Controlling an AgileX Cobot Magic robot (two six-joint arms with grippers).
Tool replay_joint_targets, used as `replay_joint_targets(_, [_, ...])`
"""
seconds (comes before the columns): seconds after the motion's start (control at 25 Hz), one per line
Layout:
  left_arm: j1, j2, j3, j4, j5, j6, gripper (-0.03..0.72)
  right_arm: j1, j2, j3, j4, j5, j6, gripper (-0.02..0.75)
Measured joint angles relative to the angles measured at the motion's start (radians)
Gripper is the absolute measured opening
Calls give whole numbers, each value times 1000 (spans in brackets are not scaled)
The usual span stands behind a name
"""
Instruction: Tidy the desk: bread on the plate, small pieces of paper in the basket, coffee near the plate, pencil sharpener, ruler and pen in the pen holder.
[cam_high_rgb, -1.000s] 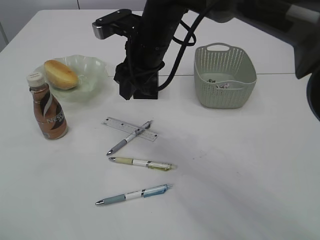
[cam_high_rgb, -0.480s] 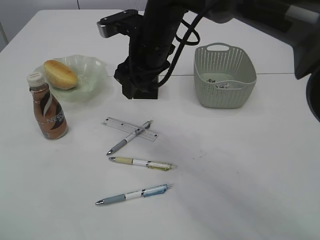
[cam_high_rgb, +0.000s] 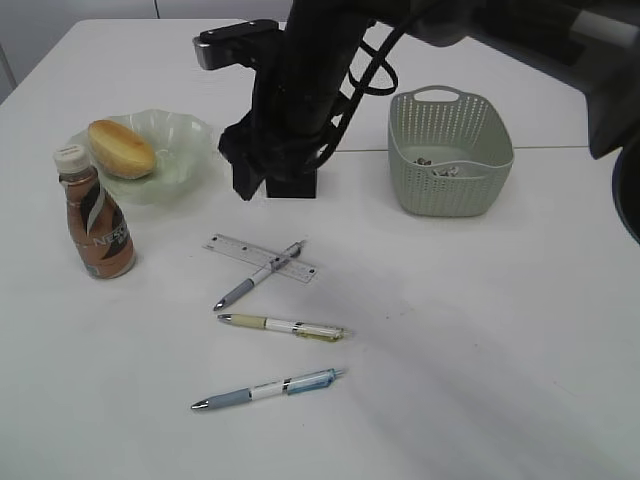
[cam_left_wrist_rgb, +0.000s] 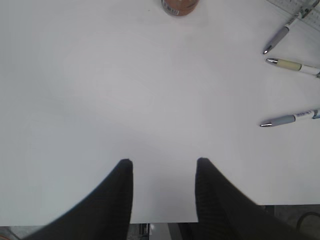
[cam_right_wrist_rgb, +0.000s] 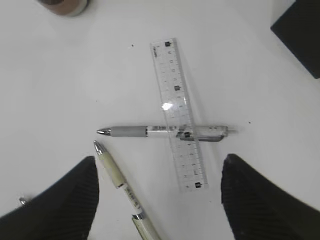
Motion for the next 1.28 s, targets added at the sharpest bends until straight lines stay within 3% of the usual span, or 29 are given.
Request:
replay_joint_targets(0.32, [0,0,0,0,0,0,307,-11,0,0,65,0,-128,559])
replay_joint_targets(0.64, [0,0,0,6,0,0,307,-86,40,0,74,0,-212,559])
replay_joint_targets(1.28, [0,0,0,8,0,0,307,-73,175,-67,132,-2,-318,561])
